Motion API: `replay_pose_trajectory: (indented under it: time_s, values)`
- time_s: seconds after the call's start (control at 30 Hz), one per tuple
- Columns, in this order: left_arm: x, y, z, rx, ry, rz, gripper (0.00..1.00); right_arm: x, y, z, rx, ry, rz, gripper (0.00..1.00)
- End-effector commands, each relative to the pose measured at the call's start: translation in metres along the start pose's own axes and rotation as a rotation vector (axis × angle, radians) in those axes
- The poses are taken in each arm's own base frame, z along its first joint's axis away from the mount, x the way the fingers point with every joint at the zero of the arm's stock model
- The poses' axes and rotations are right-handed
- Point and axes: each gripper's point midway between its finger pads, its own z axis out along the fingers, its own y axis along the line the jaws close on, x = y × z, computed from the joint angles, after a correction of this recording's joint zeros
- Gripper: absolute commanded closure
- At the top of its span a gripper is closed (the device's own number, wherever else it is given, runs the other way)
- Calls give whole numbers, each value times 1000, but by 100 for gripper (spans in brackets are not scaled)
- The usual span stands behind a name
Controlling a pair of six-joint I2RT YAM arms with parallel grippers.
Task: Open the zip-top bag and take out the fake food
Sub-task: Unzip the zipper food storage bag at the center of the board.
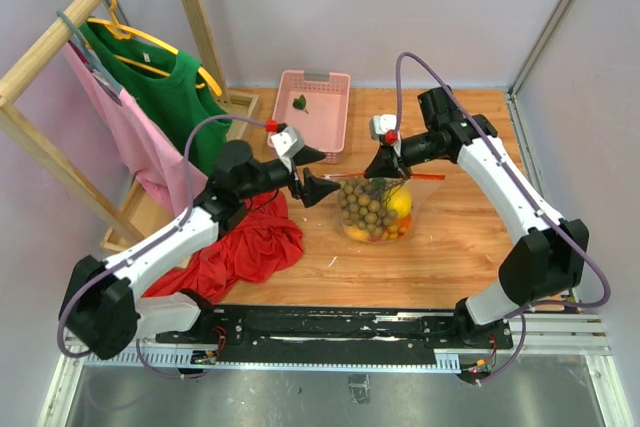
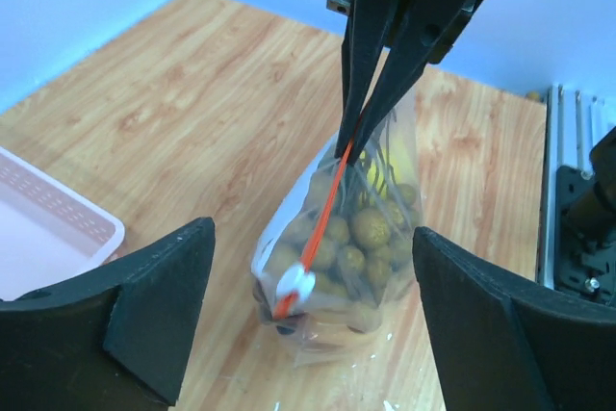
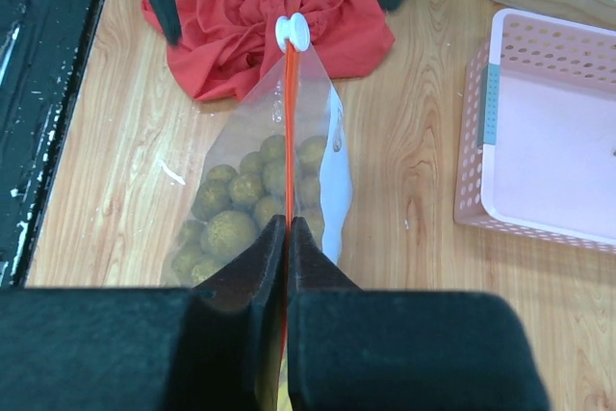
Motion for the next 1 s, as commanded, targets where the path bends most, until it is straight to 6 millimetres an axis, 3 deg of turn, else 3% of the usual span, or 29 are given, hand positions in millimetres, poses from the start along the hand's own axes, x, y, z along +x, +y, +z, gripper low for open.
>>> replay_pose_trajectory:
  time_s: [0.0, 0.1, 0.3, 0.5, 0.9, 0.97]
  values:
    - [-41, -9, -24, -33, -247, 62, 10, -17, 14, -16, 3, -104, -62, 99]
    - [-38, -18, -31, -3, -290, 83, 11, -21, 18, -19, 9, -140, -83, 99]
    - [-15, -14, -28, -14, -278, 43, 15, -32, 17, -26, 19, -195, -85, 99]
    - [-3, -8, -16, 0, -258, -9, 30, -34, 16, -26, 17, -215, -84, 99]
    - [1, -6, 0, 42, -287, -72, 52, -34, 13, -24, 12, -230, -66, 99]
    - [1, -6, 1, 45, -290, -77, 60, -32, 12, -23, 13, -227, -63, 99]
